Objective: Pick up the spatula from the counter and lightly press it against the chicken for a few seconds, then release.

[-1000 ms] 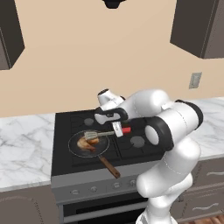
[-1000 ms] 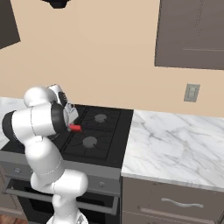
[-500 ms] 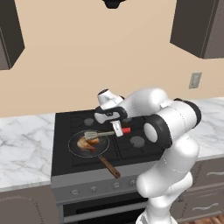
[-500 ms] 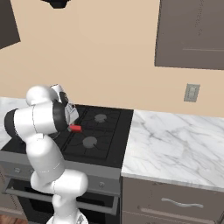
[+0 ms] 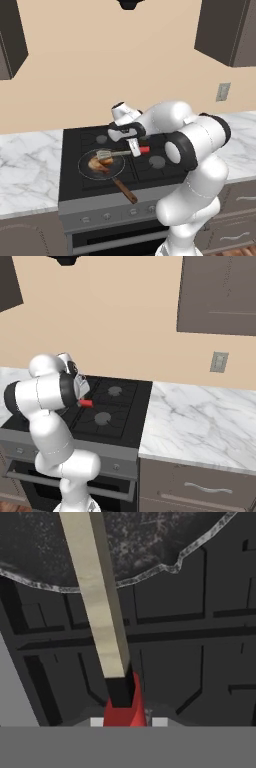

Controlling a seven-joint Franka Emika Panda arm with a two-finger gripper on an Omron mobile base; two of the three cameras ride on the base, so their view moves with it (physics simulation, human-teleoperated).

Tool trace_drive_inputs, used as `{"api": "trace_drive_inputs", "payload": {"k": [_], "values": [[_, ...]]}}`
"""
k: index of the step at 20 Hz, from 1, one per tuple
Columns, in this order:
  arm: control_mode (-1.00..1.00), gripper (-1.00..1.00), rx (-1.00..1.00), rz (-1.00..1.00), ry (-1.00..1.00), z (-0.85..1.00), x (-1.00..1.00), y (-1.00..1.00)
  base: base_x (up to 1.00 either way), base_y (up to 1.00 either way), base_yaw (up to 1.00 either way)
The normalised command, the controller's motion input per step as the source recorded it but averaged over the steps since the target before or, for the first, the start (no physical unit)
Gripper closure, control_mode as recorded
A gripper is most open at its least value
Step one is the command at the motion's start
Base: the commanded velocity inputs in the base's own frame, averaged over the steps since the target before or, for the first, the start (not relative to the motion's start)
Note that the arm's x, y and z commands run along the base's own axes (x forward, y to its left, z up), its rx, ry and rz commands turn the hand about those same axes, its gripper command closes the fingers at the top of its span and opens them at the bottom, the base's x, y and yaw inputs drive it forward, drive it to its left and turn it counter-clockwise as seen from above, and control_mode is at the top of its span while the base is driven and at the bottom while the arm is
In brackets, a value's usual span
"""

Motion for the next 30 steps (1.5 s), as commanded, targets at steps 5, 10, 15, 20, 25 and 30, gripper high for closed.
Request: {"api": "trace_drive_inputs", "payload": {"k": [5, 10, 15, 20, 25, 30], "values": [[-1.0, 1.0, -0.02, 0.0, 0.0, -0.02, -0.15, 0.0, 0.0, 0.0, 0.0], [-1.0, 1.0, 0.02, 0.06, -0.02, 0.34, -0.24, -0.01, 0.0, 0.0, 0.0], [-1.0, 1.0, 0.1, 0.11, -0.07, 0.86, -0.27, -0.06, 0.0, 0.0, 0.0], [-1.0, 1.0, 0.12, 0.09, -0.06, 0.75, -0.33, -0.25, 0.0, 0.0, 0.0], [-1.0, 1.0, 0.16, -0.02, -0.09, 0.6, -0.15, -0.29, 0.0, 0.0, 0.0], [-1.0, 1.0, 0.26, -0.28, -0.03, 0.32, -0.02, -0.28, 0.0, 0.0, 0.0]]}}
